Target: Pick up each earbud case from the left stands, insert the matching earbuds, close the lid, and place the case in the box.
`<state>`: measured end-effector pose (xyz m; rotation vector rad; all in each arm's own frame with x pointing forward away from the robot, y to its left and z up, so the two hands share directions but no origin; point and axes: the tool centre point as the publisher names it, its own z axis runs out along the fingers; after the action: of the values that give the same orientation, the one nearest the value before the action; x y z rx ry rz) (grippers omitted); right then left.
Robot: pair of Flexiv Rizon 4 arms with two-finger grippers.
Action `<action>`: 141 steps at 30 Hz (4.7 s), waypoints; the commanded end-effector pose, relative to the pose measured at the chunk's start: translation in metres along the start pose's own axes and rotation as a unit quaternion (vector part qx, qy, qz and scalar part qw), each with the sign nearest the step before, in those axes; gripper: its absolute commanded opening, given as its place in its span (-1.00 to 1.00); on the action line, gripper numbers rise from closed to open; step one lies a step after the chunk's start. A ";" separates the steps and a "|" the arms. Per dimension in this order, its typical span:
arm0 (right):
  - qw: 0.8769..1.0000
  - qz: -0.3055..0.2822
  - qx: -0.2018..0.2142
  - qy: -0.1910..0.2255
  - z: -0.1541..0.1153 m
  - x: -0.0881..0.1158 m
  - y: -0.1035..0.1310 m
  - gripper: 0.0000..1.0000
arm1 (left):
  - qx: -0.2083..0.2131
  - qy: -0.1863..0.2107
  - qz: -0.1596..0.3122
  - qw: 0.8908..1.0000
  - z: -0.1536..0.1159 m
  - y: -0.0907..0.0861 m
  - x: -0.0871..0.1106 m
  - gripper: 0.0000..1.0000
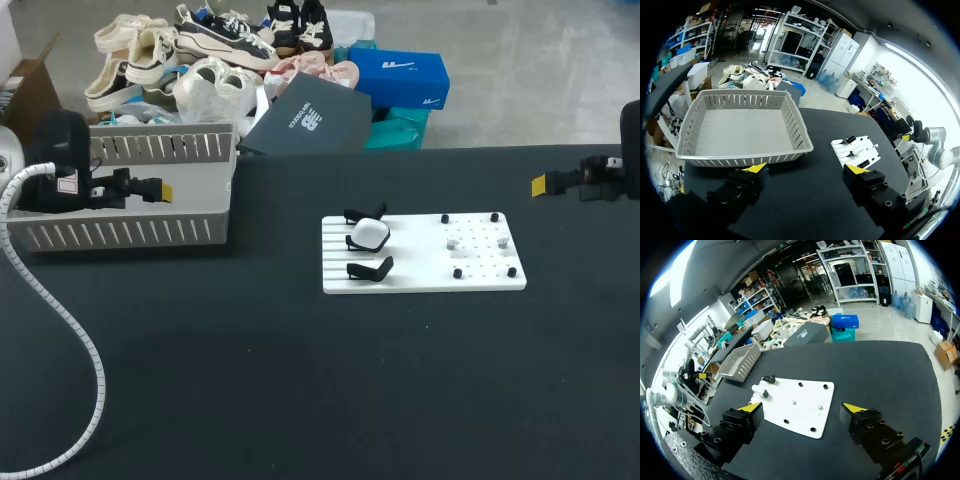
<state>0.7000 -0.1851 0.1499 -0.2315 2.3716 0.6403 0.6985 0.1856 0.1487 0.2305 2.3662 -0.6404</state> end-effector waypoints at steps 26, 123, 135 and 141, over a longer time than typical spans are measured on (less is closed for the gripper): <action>1.000 0.000 -0.001 0.001 0.000 0.000 -0.001 1.00 | -0.002 0.003 0.000 1.000 0.000 -0.001 -0.002 1.00; 1.000 0.000 -0.001 0.001 0.000 0.000 -0.001 1.00 | 0.270 0.029 0.492 0.827 0.185 -0.132 0.021 1.00; 1.000 0.000 -0.001 0.001 0.000 0.000 -0.001 1.00 | 0.307 0.034 0.452 0.837 0.201 -0.147 0.027 0.61; 1.000 0.000 -0.001 0.001 0.000 0.000 -0.001 1.00 | 0.314 0.029 0.439 0.841 0.209 -0.153 0.028 0.32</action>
<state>0.7001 -0.1851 0.1500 -0.2314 2.3719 0.6401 0.7396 -0.0465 0.0570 1.5206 1.7167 -0.8866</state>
